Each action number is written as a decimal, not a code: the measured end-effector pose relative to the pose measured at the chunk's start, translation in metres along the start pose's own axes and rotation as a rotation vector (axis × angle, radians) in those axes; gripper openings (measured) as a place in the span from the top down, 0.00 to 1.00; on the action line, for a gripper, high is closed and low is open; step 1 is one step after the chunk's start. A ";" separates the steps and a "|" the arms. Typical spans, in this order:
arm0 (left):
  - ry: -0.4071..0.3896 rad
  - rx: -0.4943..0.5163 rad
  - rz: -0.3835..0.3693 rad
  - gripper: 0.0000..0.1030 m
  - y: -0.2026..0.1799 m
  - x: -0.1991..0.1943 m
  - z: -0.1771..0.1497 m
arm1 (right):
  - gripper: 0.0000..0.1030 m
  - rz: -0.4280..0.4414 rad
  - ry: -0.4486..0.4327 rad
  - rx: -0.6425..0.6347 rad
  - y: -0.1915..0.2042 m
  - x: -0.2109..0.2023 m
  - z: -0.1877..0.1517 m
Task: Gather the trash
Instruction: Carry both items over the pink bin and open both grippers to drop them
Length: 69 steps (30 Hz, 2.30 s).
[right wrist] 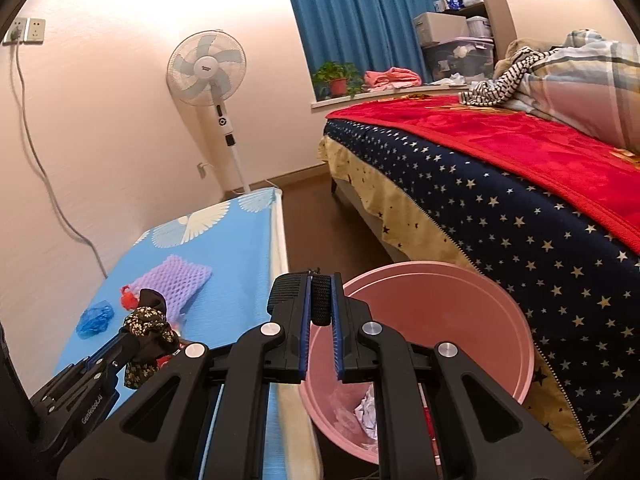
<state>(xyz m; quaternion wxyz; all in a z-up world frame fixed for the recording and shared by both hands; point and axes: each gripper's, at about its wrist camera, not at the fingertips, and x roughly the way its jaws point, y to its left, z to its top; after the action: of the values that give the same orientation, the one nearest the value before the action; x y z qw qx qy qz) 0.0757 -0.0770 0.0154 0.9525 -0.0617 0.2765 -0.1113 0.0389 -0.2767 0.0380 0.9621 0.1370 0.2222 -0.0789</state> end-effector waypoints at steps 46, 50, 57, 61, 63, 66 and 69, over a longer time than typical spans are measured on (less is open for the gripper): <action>0.023 0.104 -0.152 0.90 -0.080 0.028 -0.003 | 0.90 -0.202 -0.026 0.089 -0.060 0.011 0.006; 0.028 0.112 -0.171 0.90 -0.089 0.030 -0.003 | 0.90 -0.221 -0.030 0.102 -0.067 0.010 0.008; 0.038 0.126 -0.198 0.90 -0.105 0.037 -0.005 | 0.90 -0.259 -0.022 0.110 -0.077 0.009 0.010; 0.051 0.130 -0.210 0.90 -0.112 0.042 -0.006 | 0.90 -0.290 -0.017 0.104 -0.081 0.007 0.011; 0.060 0.130 -0.218 0.90 -0.115 0.044 -0.007 | 0.90 -0.311 -0.011 0.089 -0.083 0.007 0.012; 0.069 0.139 -0.233 0.90 -0.120 0.047 -0.008 | 0.90 -0.335 -0.001 0.065 -0.084 0.008 0.013; 0.088 0.137 -0.258 0.90 -0.122 0.049 -0.009 | 0.86 -0.341 0.018 0.054 -0.085 0.009 0.013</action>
<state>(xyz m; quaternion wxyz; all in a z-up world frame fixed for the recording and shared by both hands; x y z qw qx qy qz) 0.0893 -0.2080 0.0041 0.9192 -0.0265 0.2995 -0.2543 0.0339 -0.3621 0.0258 0.9286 0.1239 0.2486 -0.2459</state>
